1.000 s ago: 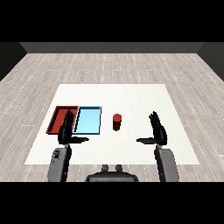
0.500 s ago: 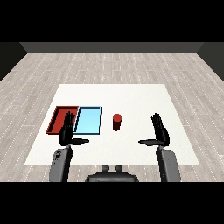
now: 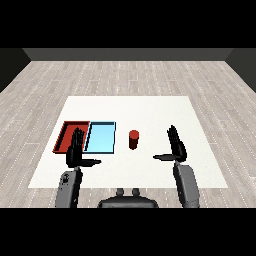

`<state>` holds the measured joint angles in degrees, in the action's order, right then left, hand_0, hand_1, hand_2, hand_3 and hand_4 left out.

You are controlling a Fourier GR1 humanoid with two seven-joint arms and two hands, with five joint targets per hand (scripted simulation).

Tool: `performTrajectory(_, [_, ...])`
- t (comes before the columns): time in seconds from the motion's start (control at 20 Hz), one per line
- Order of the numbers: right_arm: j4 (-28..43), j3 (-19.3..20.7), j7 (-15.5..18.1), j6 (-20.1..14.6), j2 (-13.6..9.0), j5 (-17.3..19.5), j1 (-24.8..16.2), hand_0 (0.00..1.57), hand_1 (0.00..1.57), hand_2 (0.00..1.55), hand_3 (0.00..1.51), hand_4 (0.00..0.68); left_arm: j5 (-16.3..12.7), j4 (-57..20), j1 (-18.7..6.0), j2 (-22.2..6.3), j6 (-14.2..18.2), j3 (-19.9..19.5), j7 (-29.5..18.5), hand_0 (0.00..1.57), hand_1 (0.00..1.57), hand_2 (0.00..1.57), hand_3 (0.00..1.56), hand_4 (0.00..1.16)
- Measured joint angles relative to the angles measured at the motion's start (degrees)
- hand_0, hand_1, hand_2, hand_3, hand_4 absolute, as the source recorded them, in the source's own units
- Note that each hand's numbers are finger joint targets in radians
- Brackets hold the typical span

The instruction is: Pick the red can and put it in the red box

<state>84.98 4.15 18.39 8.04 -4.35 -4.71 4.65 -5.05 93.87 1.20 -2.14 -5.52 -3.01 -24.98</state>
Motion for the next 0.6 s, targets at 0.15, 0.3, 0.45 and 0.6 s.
performTrajectory(0.15, [0.82, -0.71, -1.19, -0.06, 0.25, 0.26, -0.12, 0.0, 0.0, 0.0, 0.0, 0.0, 0.01, -1.31, -0.29, 0.19, 0.16, -0.26, -1.09, 0.0, 0.0, 0.0, 0.0, 0.0])
performTrajectory(0.3, [-1.52, -0.68, -1.68, -0.71, 0.83, 0.29, 2.17, 0.0, 0.0, 0.0, 0.0, 0.0, -0.46, -1.32, -0.11, -0.12, -0.4, -0.6, -1.54, 0.0, 0.0, 0.0, 0.0, 0.0])
performTrajectory(0.45, [-4.17, -0.91, -1.76, -1.85, 1.75, 0.68, 4.73, 0.0, 0.0, 0.0, 0.0, 0.0, -0.19, 0.12, 0.22, 0.5, 0.33, 0.14, -0.71, 0.0, 0.0, 0.0, 0.0, 0.0])
performTrajectory(0.6, [-7.69, -1.12, -1.51, -2.13, 2.56, -0.06, 6.94, 0.0, 0.0, 0.0, 0.0, 0.0, -0.69, -0.07, -0.07, 0.34, 0.29, -0.22, -0.1, 0.0, 0.0, 0.0, 0.0, 0.0])
